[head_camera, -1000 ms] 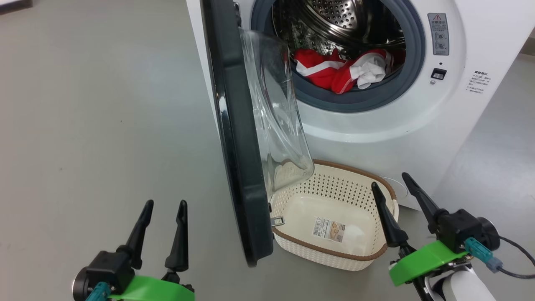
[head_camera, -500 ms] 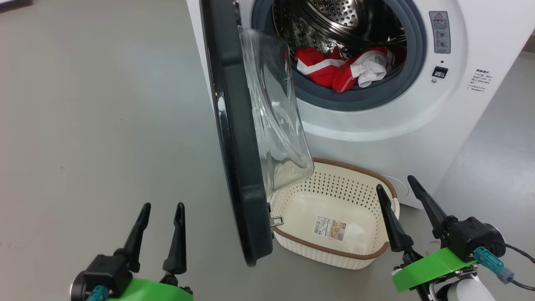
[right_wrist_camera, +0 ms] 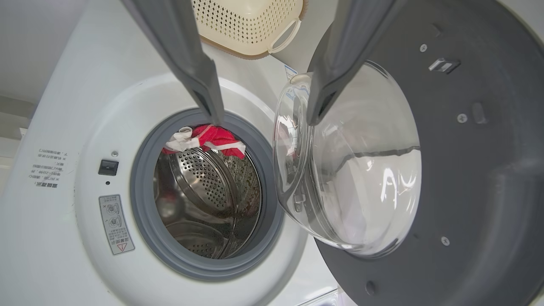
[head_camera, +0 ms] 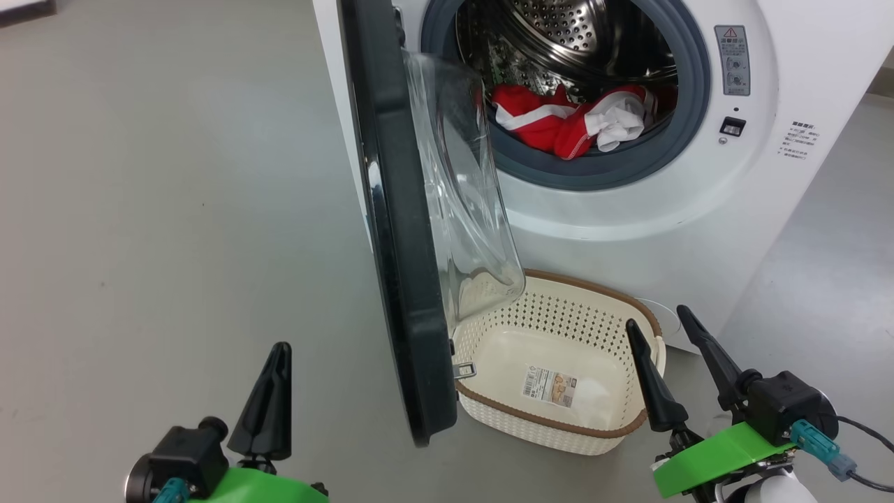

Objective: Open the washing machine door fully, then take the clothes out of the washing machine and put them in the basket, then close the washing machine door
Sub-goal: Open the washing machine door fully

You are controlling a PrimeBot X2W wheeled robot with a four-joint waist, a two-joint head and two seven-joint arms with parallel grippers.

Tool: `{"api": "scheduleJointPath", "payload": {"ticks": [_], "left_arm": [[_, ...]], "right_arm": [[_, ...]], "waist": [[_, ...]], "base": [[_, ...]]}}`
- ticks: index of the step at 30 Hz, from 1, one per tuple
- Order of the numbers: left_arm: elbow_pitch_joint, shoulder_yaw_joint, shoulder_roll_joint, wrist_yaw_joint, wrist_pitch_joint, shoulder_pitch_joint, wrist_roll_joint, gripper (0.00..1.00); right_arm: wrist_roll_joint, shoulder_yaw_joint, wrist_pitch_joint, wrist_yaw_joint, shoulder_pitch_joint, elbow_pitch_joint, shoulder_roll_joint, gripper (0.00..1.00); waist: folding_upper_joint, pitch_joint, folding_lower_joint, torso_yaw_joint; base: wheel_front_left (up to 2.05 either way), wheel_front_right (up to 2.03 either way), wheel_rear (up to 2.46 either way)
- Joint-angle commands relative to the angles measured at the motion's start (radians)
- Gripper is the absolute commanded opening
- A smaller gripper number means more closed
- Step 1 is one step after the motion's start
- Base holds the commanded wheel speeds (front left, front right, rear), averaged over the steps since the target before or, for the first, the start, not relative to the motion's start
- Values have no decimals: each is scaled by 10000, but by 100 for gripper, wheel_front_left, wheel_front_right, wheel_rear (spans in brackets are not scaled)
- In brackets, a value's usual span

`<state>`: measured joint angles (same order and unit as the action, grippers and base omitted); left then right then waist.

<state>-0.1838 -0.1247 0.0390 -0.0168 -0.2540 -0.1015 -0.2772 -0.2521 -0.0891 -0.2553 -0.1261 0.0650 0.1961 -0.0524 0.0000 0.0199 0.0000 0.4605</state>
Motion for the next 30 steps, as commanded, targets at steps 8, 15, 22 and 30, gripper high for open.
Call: {"api": "scheduleJointPath", "payload": {"ticks": [8, 15, 22, 30], "left_arm": [[558, 392, 112, 18, -78, -449, 62, 0], [973, 449, 112, -54, -78, -1005, 89, 0], [1689, 465, 112, -42, -78, -1869, 214, 0], [2727, -172, 112, -236, -78, -2542, 381, 0]], "right_arm": [[-128, -360, -64, -46, 128, -101, 22, 100], [-139, -409, -64, -46, 144, 7, 22, 100], [-166, -408, -64, -46, 129, -11, 22, 100], [-146, -439, -64, -46, 70, -25, 22, 100]], "waist": [[0, -80, 0, 33], [0, -122, 0, 51], [0, -188, 0, -6], [0, -225, 0, -132]], "base": [[0, 0, 0], [0, 0, 0], [0, 0, 0], [0, 0, 0]]}}
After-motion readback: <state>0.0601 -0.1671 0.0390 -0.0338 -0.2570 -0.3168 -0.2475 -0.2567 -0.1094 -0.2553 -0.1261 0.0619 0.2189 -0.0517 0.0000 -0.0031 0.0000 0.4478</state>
